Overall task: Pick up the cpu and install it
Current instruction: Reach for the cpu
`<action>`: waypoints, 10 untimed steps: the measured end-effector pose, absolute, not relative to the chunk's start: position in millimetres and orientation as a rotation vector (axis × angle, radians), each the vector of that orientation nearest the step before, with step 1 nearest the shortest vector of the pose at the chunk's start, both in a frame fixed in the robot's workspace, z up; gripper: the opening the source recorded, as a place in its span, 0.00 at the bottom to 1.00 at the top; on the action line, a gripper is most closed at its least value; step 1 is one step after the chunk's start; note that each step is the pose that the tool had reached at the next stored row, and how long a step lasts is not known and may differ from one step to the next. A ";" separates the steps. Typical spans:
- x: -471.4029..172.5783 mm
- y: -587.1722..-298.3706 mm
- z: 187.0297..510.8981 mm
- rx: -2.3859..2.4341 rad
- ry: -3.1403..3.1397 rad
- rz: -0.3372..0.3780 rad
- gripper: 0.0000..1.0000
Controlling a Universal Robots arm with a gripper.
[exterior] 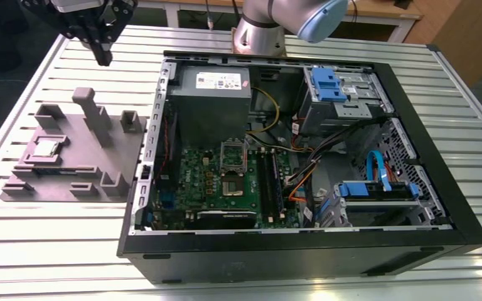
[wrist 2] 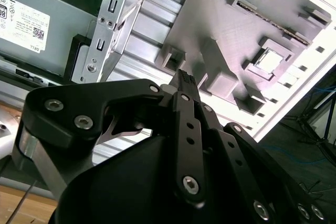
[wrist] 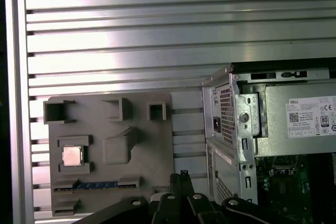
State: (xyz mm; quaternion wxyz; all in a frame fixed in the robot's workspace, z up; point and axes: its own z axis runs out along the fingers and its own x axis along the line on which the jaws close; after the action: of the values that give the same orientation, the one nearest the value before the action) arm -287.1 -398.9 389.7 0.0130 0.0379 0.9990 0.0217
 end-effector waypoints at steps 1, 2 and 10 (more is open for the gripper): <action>-287.5 -398.9 389.7 0.118 3.113 0.068 0.10; -287.7 -399.0 389.6 0.118 3.113 0.068 0.10; -290.4 -398.9 389.6 0.118 3.113 0.068 0.10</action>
State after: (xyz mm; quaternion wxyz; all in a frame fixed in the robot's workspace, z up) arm -290.4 -398.9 389.6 0.0130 0.0379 0.9990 0.0217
